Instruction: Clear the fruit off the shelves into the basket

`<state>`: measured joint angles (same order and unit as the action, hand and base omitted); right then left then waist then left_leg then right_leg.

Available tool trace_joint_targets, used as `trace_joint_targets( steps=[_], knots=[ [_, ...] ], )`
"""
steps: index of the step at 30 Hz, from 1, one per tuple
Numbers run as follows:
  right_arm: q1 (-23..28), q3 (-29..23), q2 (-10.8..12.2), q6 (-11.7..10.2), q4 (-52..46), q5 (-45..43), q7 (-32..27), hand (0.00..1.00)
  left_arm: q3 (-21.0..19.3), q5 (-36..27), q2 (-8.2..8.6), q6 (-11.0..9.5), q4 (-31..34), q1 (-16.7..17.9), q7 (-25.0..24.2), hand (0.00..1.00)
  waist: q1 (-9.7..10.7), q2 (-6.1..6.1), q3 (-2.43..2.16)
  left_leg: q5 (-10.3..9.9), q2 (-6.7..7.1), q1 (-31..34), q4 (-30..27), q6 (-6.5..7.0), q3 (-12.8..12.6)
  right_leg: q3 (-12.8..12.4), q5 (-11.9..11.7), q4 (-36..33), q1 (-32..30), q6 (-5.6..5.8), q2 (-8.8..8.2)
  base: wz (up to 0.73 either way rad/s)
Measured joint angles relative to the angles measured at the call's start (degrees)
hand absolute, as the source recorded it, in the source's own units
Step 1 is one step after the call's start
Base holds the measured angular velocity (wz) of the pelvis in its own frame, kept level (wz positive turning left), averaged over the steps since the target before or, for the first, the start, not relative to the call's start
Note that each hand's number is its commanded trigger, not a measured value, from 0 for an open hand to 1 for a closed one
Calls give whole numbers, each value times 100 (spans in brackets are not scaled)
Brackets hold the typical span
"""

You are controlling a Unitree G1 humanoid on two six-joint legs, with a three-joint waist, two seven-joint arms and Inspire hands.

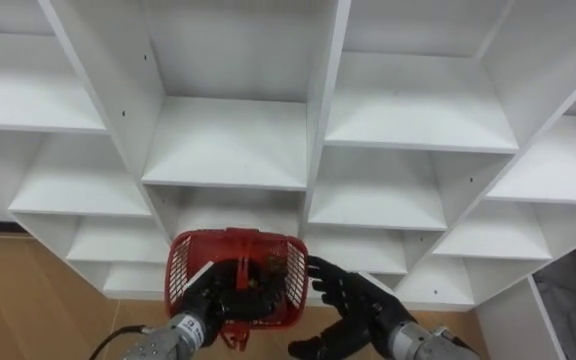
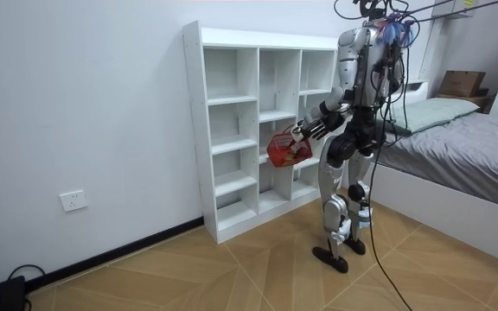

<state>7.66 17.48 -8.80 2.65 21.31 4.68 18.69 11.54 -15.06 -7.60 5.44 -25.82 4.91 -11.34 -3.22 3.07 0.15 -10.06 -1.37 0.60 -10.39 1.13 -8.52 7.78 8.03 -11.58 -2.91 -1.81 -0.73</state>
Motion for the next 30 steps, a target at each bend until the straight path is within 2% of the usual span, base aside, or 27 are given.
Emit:
trace_joint_targets(
  steps=[14, 17, 22, 30],
  knots=[
    [114, -96, 1, 53, -205, 12, 143, 0, -230, 24, -20, 0, -35, 72, 93, 100, 1, 6, 11, -4, 0, -37, 64, 0, -46, -5, 1, 2, -13, 1, -2, -1],
    [252, -216, 4, 54, -218, 45, 77, 0, -252, 17, -37, 0, -370, 125, 152, 100, 11, -1, 20, -5, 3, -118, 98, 0, -50, -10, 4, 20, 72, 5, -2, 1],
    [564, -439, -11, 53, -150, 586, -300, 0, -288, 105, -188, 23, -527, 442, 392, 100, 140, 4, 31, -37, 1, -226, 108, -8, -7, -5, 12, 158, 259, 15, 21, 5],
    [941, -766, -42, 49, -137, 613, -547, 0, -376, 660, -199, 22, -523, 736, 618, 100, 183, -12, 21, -47, 0, -242, 107, -10, -16, 29, 12, 184, 286, 16, 21, 0]
  ],
)
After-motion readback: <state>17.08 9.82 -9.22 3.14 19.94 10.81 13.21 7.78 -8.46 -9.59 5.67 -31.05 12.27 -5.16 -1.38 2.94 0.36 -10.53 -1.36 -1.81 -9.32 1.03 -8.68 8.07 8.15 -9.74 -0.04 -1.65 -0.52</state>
